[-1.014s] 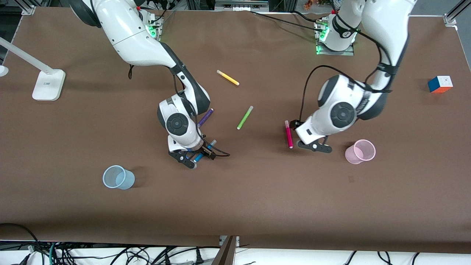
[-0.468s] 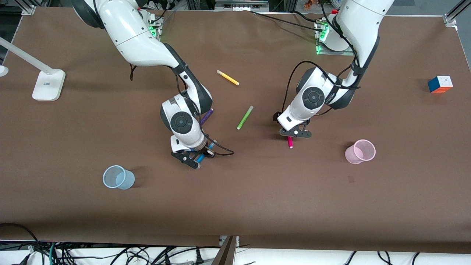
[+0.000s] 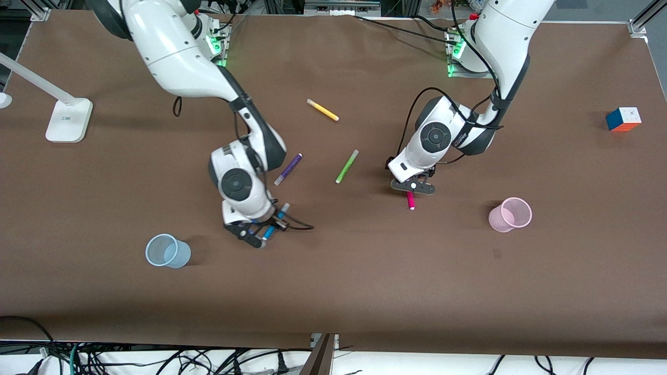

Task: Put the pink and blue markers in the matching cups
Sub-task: 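Grasp the blue marker with the right gripper while the left gripper grasps the pink marker, then carry the blue marker to the blue cup while the left gripper carries pink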

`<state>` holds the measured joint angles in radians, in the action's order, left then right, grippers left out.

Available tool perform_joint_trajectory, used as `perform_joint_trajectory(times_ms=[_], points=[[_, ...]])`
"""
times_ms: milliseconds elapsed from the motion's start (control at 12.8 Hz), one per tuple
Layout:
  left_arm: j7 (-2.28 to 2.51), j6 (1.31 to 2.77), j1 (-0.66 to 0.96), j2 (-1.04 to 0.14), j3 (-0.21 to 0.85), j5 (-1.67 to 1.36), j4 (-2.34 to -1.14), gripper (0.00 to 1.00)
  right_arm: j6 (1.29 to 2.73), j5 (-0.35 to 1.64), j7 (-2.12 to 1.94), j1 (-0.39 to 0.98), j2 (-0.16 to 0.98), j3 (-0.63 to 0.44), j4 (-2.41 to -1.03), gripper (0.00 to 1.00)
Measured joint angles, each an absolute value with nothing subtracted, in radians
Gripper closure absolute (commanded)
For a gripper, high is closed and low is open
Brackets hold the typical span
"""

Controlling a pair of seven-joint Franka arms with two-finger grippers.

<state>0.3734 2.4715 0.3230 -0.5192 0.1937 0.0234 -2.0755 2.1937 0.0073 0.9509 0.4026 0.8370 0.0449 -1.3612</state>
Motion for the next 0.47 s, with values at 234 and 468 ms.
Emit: perform_joint_trajectory(times_ms=[234,468], points=[[0.373,2.471,0.323,-0.517,0.19,0.027,-2.075,0.96,1.906,0.087,0.78,0.311,0.779,0.043,-1.224,1.0],[0.373,2.453,0.323,-0.513,0.185,0.031,-2.069,1.0,1.761,0.203,0.593,0.177,0.764,0.039,-1.16,1.0]])
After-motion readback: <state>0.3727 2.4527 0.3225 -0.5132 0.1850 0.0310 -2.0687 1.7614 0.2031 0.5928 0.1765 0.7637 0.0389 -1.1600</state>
